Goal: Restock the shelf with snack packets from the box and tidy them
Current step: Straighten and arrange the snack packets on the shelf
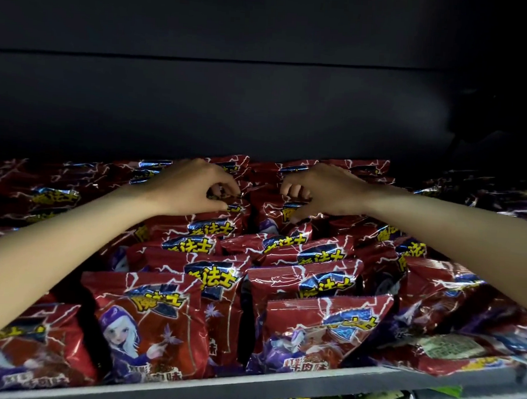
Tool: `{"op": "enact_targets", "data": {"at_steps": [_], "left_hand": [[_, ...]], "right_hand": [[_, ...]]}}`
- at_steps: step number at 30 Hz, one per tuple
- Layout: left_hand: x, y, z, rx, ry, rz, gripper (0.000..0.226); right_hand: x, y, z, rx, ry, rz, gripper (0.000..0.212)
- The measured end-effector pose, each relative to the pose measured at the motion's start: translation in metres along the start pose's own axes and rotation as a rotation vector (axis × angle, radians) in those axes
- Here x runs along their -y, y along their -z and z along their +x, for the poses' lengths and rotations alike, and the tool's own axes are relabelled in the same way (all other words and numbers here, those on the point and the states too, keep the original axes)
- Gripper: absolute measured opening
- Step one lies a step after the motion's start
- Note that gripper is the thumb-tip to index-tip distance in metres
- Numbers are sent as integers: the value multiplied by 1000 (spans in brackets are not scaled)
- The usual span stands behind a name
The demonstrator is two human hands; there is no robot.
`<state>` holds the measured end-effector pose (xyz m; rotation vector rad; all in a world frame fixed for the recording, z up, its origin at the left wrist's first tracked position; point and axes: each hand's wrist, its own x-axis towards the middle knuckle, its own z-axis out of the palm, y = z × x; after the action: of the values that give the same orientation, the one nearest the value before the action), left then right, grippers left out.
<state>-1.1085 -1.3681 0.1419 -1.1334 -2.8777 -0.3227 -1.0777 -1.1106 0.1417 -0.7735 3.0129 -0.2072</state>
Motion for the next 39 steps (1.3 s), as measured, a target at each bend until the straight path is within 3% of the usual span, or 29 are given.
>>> {"op": "enact_targets", "data": {"at_steps": [4, 7, 14, 16, 23, 26, 32, 36, 39], "left_hand": [[-30, 10, 12, -146, -131, 12, 21], [-55, 1, 27, -126, -226, 72, 25], [-76, -27, 56, 89, -250, 216, 63], [-78, -31, 58, 112, -247, 242, 70], [-83, -36, 59, 94, -245, 339, 72], [-85, -36, 59, 87, -245, 343, 71], [-87, -36, 58, 93, -215, 336, 69], [-87, -38, 58, 92, -209, 308, 68], [-86, -36, 58, 81, -216, 292, 69]], "right_hand": [[-23, 30, -25, -121, 2, 244, 33], [-49, 46, -49, -128, -29, 198, 28], [-80, 30, -63, 50, -39, -289, 33], [-78, 31, -62, 34, -4, -284, 34], [-63, 20, -57, 289, 6, -108, 43], [-65, 18, -52, 341, 6, -146, 41], [-55, 7, -52, 474, -58, -239, 61], [-53, 6, -63, 424, -71, -283, 56], [-58, 11, -70, 258, -89, -453, 61]]}}
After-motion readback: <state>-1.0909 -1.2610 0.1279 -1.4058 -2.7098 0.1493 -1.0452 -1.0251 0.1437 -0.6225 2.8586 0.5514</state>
